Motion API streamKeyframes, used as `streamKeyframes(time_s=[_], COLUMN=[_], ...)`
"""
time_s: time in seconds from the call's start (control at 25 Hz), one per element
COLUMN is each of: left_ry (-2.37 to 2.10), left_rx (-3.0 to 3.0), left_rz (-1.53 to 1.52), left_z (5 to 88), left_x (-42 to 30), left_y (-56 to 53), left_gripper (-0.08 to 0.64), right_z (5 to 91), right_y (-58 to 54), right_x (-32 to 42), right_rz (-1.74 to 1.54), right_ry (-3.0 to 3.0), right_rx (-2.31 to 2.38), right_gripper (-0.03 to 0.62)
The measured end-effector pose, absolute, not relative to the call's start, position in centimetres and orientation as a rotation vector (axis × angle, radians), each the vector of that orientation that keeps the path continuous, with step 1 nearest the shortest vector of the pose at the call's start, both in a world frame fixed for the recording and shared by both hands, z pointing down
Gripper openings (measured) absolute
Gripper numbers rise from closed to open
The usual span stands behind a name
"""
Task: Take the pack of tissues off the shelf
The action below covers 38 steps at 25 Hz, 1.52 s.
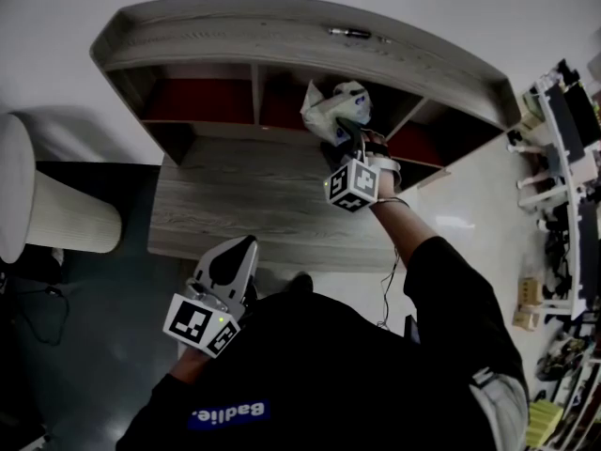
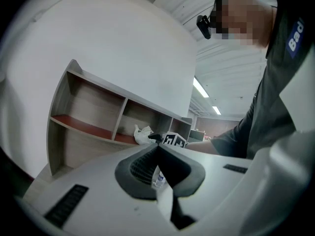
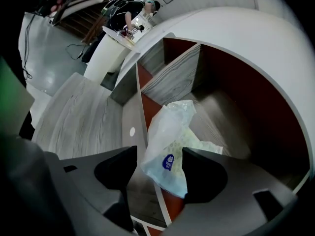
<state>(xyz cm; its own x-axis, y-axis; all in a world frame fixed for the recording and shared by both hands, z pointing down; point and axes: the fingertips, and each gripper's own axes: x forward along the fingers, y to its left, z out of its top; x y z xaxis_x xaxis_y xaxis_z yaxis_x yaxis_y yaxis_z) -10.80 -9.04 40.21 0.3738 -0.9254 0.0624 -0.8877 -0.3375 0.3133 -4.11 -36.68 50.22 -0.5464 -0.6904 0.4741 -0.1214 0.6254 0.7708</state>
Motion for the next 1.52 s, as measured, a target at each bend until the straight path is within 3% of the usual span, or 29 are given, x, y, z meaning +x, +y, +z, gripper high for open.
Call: streamKeyframes(time_s=[0.16,0.2,0.28,0.48,1.0,1.52], left_ry=[-1.601,-1.602,-1.6,-1.587,-1.516,-1.391], left_rx=[2.323,2.321,2.316,2.318,2.378,2.454], left_rz=[-0.193,-0.197,-0.204,-0.215,-0.223,-0.223], left_z=[40.3,40.3,40.3,40.3,39.8,39.8], left_x=[-11.1,-11.2,-11.3,-11.4,-10.6,-8.1], left_y=[-8.9,-8.8,-8.8,-8.9,-9.4,-10.1], left_gripper=[0.002,0.002,0.002,0.002,0.002,0.002], right_z=[50.8,50.9,50.9,50.6,46.0,41.0], right_y=[-37.2,-37.4,-37.4,-36.9,-32.2,-24.0], right_x=[-4.1,-4.1,-3.8,-3.2,-3.0,-1.0], right_rz=[-0.918,-0.921,-0.921,-0.944,-1.069,-0.874], right_ry=[-1.992,-1.984,-1.977,-1.971,-2.072,-2.374], right_rx=[0.652,0.657,0.67,0.663,0.658,0.708], right_gripper=[0.287,0.27,0.169,0.096,0.071,0.071])
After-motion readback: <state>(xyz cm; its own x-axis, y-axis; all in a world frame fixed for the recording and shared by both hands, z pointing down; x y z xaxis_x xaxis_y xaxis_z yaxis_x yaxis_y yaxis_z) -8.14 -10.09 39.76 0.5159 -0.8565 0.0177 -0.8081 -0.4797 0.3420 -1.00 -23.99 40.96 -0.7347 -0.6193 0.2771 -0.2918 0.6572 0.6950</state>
